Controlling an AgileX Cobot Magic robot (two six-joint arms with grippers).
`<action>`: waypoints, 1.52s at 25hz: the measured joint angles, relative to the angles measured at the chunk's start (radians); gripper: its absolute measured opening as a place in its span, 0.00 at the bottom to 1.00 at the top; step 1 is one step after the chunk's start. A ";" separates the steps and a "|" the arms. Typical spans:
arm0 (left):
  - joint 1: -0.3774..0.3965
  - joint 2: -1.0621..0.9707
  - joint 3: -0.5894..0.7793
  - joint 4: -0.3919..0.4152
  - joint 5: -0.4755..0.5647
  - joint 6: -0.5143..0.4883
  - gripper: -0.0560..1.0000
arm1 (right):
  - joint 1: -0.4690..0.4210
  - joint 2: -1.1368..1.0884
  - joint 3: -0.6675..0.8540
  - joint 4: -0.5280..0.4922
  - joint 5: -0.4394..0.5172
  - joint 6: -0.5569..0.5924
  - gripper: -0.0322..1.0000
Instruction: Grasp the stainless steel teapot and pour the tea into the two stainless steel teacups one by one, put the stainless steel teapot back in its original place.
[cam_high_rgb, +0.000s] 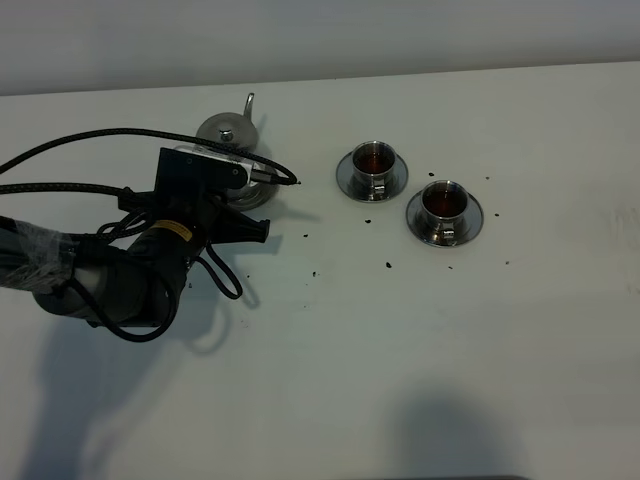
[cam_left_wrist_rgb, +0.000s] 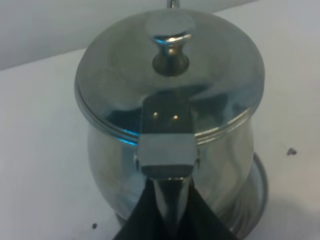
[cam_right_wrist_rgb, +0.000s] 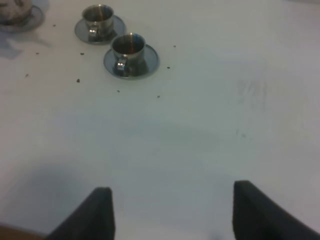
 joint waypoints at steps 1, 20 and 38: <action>0.000 0.000 0.000 0.006 0.000 -0.009 0.16 | 0.000 0.000 0.000 0.000 0.000 0.000 0.52; 0.000 0.034 0.000 0.028 -0.039 -0.031 0.16 | 0.000 0.000 0.000 0.000 0.000 0.000 0.52; 0.000 -0.002 0.030 0.008 -0.057 -0.031 0.59 | 0.000 0.000 0.000 0.000 0.000 0.000 0.52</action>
